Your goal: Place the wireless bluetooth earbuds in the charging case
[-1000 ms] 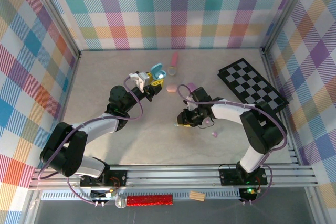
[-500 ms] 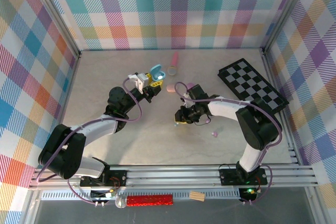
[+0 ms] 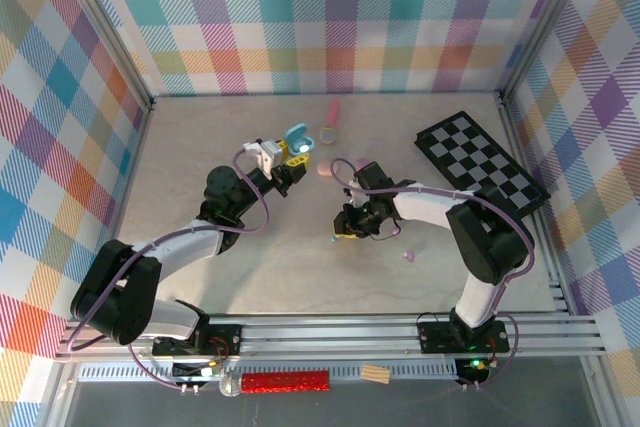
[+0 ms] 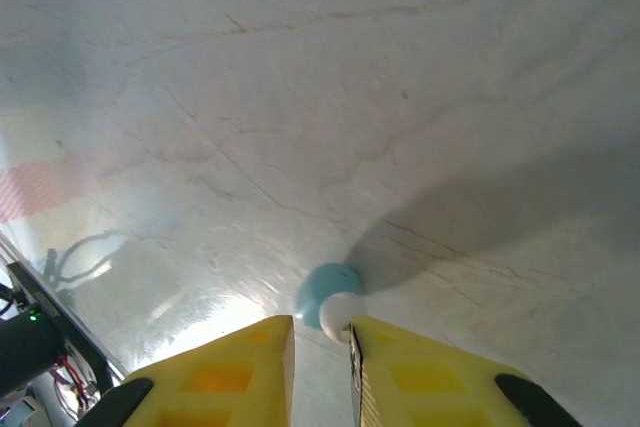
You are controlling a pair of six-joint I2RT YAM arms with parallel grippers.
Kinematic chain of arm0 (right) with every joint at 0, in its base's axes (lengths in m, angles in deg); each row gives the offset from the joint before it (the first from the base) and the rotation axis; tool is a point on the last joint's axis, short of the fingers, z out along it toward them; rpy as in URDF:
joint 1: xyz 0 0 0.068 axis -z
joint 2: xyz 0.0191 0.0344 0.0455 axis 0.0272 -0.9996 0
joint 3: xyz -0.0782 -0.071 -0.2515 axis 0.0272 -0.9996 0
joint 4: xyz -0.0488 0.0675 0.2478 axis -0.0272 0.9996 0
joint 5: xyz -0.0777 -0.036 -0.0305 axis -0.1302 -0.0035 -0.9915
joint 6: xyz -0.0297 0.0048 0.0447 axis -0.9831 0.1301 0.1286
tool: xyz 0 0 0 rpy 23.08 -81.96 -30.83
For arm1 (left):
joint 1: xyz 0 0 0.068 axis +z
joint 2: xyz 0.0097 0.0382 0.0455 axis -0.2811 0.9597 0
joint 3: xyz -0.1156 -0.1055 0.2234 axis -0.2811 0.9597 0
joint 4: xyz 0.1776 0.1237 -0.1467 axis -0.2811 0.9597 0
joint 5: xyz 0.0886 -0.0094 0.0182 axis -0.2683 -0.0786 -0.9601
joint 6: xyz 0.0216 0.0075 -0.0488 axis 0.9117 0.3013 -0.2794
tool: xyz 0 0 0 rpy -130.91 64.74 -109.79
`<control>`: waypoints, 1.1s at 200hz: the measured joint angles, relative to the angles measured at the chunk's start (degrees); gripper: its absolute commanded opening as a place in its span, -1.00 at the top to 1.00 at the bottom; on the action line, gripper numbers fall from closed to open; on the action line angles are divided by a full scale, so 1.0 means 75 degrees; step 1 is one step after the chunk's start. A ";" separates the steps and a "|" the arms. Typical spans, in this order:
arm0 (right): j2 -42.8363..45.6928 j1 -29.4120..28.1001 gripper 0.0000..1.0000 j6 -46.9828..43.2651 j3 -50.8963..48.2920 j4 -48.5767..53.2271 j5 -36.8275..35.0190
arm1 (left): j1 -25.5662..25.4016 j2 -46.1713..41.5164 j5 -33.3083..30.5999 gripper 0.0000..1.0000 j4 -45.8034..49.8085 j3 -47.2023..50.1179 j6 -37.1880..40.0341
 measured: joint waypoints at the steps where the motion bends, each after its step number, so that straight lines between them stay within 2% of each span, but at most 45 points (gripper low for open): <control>1: -0.0003 0.0000 0.54 0.0000 -0.0009 0.0003 -0.0006 | 0.0000 0.0000 0.0000 0.28 0.0000 0.0000 0.0000; 49: 0.0000 0.0000 0.53 -0.0070 -0.0207 0.0294 -0.0227 | 0.0000 -0.0006 0.0000 0.28 0.0003 0.0000 0.0000; 115: 0.0539 -0.0017 0.15 -0.0437 -0.0114 0.0318 -0.0268 | 0.0044 -0.0210 -0.0006 0.27 0.0201 0.0006 0.0026; 177: -0.0542 -0.0020 -0.01 -0.1166 0.1119 0.0452 -0.0067 | 0.0790 -0.0423 -0.0003 0.28 -0.0146 0.0463 -0.0589; 199: -0.0810 -0.0020 -0.13 -0.1265 0.1163 0.0525 0.0070 | 0.0871 -0.0583 -0.0003 0.28 -0.0192 0.0551 -0.0705; 220: -0.0898 0.0015 -0.16 -0.1288 0.1020 0.0382 0.0297 | 0.0901 -0.0662 0.0000 0.27 -0.0233 0.0551 -0.0781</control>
